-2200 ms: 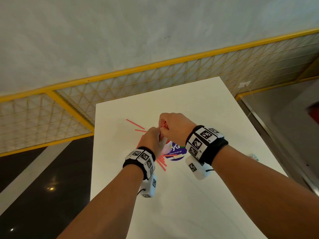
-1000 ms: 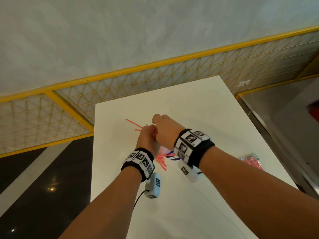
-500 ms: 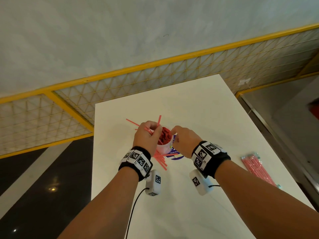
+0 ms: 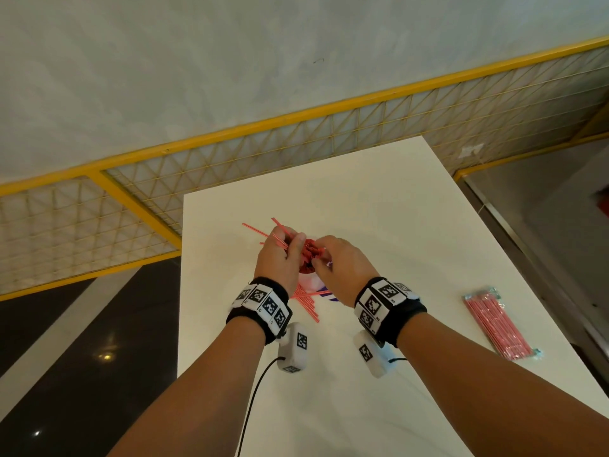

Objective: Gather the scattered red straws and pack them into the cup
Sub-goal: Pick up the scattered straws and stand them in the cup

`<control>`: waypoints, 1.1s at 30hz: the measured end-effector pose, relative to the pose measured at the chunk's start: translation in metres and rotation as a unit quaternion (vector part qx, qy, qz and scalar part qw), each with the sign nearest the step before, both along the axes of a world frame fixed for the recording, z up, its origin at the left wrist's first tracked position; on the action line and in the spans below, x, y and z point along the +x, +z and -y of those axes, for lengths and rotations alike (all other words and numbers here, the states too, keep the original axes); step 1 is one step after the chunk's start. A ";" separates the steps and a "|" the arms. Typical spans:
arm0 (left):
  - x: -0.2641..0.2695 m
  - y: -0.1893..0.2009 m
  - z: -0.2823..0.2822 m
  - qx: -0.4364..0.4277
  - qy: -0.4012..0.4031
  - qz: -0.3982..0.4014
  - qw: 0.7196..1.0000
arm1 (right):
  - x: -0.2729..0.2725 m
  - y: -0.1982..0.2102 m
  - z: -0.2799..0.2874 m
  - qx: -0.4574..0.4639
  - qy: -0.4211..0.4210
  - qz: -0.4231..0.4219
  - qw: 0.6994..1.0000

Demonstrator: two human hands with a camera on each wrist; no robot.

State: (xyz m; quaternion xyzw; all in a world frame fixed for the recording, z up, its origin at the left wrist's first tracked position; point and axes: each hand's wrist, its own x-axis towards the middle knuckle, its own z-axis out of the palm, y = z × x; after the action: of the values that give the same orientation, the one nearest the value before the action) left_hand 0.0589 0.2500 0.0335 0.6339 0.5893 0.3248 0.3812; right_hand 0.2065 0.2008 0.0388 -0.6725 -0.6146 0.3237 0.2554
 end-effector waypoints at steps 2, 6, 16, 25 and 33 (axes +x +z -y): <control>-0.002 -0.005 -0.005 -0.015 -0.002 -0.005 1.000 | 0.001 0.000 -0.006 -0.005 0.016 0.027 1.000; -0.005 -0.016 -0.010 -0.017 -0.066 -0.101 0.993 | 0.006 0.004 -0.009 -0.006 0.022 0.032 0.999; -0.007 -0.005 0.000 -0.004 -0.014 -0.104 0.994 | 0.005 -0.016 0.026 -0.005 0.042 0.038 0.998; -0.011 -0.003 0.017 -0.007 -0.005 -0.094 0.996 | -0.011 -0.061 0.061 -0.077 0.090 0.102 0.988; -0.060 -0.008 0.044 0.026 0.054 -0.046 0.997 | -0.066 -0.106 0.037 -0.015 0.163 0.217 0.962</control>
State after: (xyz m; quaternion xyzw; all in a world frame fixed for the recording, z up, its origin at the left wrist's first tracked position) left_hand -0.0006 0.2062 0.0252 0.6249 0.6309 0.3308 0.3194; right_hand 0.1408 0.1635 -0.0675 -0.6208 -0.7520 0.2161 0.0491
